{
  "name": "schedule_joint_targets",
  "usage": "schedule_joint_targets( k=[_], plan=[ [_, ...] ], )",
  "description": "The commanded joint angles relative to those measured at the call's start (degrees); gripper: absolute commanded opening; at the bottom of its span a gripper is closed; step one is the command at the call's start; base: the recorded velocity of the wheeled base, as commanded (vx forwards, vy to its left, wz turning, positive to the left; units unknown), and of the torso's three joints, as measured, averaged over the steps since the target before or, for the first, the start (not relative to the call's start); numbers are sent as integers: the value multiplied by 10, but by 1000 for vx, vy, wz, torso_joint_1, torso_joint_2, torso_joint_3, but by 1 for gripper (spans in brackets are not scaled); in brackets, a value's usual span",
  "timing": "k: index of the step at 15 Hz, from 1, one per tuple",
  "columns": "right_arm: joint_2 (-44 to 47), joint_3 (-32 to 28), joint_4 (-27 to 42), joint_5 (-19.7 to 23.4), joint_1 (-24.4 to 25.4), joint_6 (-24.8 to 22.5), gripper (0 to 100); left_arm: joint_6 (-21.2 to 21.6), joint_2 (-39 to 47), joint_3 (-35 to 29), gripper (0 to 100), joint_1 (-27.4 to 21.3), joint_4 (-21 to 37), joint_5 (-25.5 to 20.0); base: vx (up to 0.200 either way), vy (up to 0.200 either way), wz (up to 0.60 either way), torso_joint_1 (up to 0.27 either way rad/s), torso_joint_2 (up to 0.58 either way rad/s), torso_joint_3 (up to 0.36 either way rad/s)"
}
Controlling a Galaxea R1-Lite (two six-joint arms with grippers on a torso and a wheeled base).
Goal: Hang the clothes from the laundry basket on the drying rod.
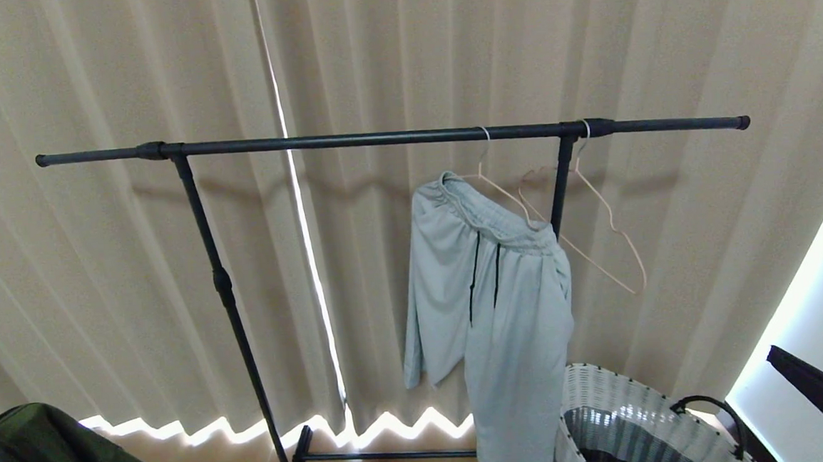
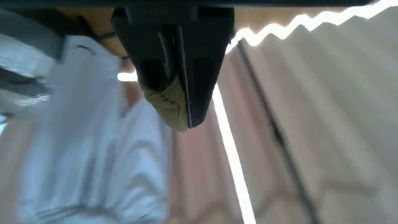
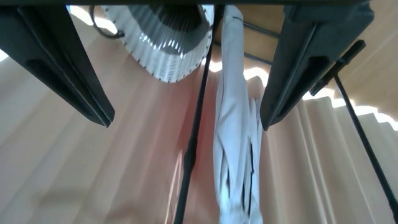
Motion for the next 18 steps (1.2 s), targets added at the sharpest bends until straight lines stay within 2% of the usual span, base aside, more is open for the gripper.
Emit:
schedule_joint_targets(
  k=[1, 3, 6, 9, 11, 12, 13, 15, 18],
  plan=[
    [3, -6, 2, 0, 0, -2, 100, 0, 1, 6, 0, 0, -1, -7, 0, 0, 0, 168, -373, -203],
    [3, -17, 2, 0, -10, -27, 100, 1, 1, 7, 0, 0, -2, -8, 0, 0, 0, 80, -161, -83],
    [15, -47, 24, -4, -24, -33, 100, 2, 2, 8, 0, 0, 1, -9, 0, 0, 0, 11, -19, -12],
    [23, -117, 135, -6, -45, -33, 100, 1, 5, 11, 0, 0, 1, -9, 200, 0, 0, 1, -4, 2],
    [24, -169, 233, -7, -45, -34, 100, 2, 5, 14, 0, 0, 1, -9, 200, 0, 0, 3, -7, 0],
    [26, -180, 256, -6, -45, -41, 100, 2, 6, 14, 0, 0, 1, -9, 200, 0, 0, 12, 2, -7],
    [39, -195, 287, -6, -44, -76, 100, 2, 6, 14, 0, 0, 1, -9, 200, 0, 0, 12, 2, 2],
    [61, -197, 289, -7, -44, -116, 100, 1, 9, 14, 0, 0, 1, -9, 200, 0, 0, 2, 5, 0],
    [91, -211, 292, -14, -39, -119, 100, 2, 23, 21, 0, 0, 1, -9, 200, 0, 0, 6, 2, -1]
  ],
)
